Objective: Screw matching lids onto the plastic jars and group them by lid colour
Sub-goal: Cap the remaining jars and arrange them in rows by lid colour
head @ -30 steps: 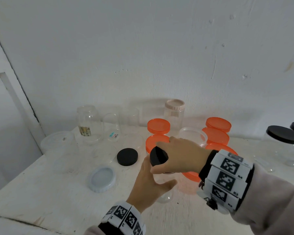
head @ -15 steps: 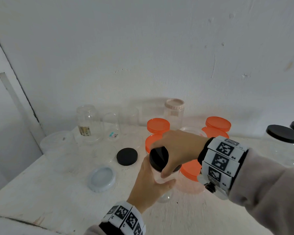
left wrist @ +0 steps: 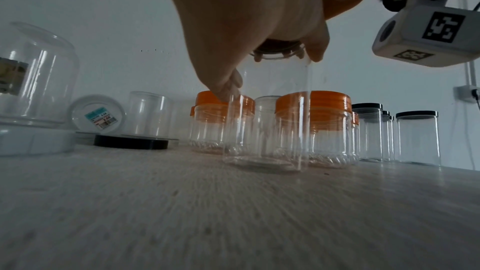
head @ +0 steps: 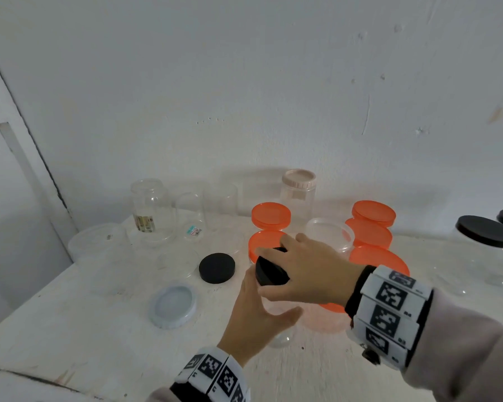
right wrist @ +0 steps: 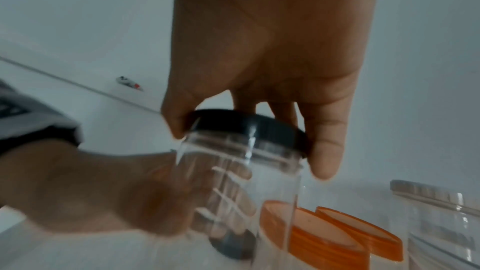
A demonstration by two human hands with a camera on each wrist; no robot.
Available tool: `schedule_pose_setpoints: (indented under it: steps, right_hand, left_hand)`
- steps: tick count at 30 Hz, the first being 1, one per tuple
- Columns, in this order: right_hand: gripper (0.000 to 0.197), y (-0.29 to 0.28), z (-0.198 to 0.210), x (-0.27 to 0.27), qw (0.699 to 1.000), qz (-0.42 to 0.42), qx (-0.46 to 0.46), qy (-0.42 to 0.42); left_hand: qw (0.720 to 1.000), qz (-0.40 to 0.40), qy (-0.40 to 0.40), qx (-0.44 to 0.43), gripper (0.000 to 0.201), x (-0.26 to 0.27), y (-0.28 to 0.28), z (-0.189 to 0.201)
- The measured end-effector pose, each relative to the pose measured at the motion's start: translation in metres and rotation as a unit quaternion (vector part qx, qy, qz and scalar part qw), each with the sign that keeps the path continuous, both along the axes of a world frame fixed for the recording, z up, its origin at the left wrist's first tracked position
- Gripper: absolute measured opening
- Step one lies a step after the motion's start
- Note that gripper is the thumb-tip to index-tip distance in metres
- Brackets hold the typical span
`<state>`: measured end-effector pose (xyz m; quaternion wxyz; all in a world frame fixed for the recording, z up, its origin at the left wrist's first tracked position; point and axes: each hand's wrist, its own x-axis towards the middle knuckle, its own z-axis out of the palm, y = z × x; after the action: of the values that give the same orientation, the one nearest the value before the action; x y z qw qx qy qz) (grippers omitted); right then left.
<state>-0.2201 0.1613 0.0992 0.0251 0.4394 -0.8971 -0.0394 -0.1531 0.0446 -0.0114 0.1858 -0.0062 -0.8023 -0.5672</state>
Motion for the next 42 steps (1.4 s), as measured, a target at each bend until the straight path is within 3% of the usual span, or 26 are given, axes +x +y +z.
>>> schedule_pose_setpoints:
  steps: [4,9,22,27,35,39,42]
  right_hand:
    - [0.066,-0.007,-0.011,0.012,0.998,-0.032,-0.021,0.049]
    - [0.059,-0.015,-0.016,0.02,0.991,-0.068,-0.049,0.101]
    - [0.061,-0.027,-0.013,0.024,0.985,-0.128,-0.011,0.116]
    - [0.062,-0.024,-0.008,0.025,0.988,-0.122,-0.01,0.093]
    - [0.063,-0.001,0.014,0.006,0.999,0.016,0.031,-0.032]
    - [0.066,0.002,0.02,0.002,0.996,0.02,0.034,-0.082]
    - [0.058,-0.001,0.015,0.007,0.999,-0.009,-0.003,-0.052]
  left_hand:
    - [1.0,0.003,0.005,0.013,0.08,0.0,0.002,0.004]
    - [1.0,0.002,0.014,0.021,0.071,-0.001,0.005,0.006]
    - [1.0,0.024,0.013,-0.015,0.064,-0.002,0.005,0.004]
    - [1.0,0.014,0.011,-0.018,0.07,0.0,0.004,0.005]
    - [1.0,0.007,-0.003,-0.025,0.075,0.0,0.0,0.003]
    - [0.999,0.011,-0.011,-0.028,0.078,-0.001,0.001,0.003]
    - [1.0,0.008,-0.004,-0.015,0.077,-0.001,0.001,0.002]
